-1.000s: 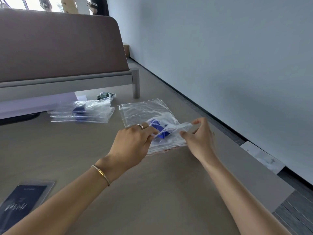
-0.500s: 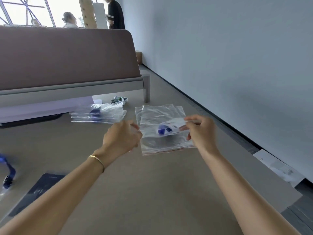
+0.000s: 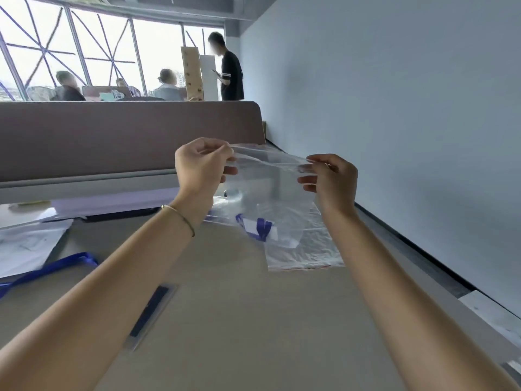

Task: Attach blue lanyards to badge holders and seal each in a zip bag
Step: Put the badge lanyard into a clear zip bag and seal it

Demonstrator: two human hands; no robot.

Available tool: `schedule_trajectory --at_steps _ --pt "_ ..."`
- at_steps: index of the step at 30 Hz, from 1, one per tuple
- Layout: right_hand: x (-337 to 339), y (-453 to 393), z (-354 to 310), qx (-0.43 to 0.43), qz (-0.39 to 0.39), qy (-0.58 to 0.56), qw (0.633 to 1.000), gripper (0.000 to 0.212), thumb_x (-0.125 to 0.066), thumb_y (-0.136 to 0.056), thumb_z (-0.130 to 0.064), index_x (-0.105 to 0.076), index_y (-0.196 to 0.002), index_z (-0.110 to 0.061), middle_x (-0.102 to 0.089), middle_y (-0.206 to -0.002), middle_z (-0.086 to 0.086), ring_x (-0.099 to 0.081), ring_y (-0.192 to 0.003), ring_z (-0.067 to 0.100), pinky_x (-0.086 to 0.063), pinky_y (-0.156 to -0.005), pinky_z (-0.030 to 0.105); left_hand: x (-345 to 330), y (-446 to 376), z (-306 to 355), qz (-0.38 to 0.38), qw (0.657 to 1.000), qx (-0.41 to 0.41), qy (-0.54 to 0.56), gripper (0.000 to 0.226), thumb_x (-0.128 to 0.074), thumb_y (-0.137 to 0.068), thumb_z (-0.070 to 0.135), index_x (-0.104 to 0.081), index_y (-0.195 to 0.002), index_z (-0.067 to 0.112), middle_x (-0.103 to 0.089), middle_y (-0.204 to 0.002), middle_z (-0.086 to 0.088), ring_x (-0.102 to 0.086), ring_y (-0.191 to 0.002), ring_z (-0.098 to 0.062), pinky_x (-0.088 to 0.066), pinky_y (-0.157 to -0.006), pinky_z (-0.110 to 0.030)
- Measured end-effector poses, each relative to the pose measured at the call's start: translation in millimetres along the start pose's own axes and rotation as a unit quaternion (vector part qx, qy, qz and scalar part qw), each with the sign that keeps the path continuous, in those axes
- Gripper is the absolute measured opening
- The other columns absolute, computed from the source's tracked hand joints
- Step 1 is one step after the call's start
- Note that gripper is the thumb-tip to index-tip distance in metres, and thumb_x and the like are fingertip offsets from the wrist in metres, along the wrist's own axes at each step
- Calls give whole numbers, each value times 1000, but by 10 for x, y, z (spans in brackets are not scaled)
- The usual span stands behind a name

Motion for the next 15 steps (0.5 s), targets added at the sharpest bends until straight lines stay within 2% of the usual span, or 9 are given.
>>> schedule_trajectory --at_steps 7,11,15 --pt "-252 162 -662 46 -17 -48 998 20 -51 -85 1 -71 -88 -1 -75 -70 15 -69 -56 30 -53 -54 28 446 94 595 20 999 -36 -3 4 -70 -81 14 -74 -81 14 -76 -71 -2 -73 -59 -23 -43 -45 -23" --pt "-327 299 -871 51 -40 -47 997 23 -48 -83 0 -70 -87 2 -74 -65 16 -68 -54 30 -55 -54 29 631 176 780 14 1000 -26 -5 5 -70 -82 13 -69 -77 14 -76 -71 -6 -71 -54 -21 -35 -36 -19" --pt "-436 306 -788 9 -72 -34 997 22 -48 -83 0 -70 -85 -1 -76 -71 15 -73 -62 30 -60 -59 32 708 161 636 2 1000 15 -24 6 -68 -85 15 -70 -89 11 -77 -75 -5 -71 -55 -19 -35 -37 -19"
Point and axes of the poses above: each hand's wrist, its own y-axis away from the middle knuckle, its own x-axis out of the back of the hand, z = x × y, the point moved 9 cm from there along -y, towards the middle knuckle
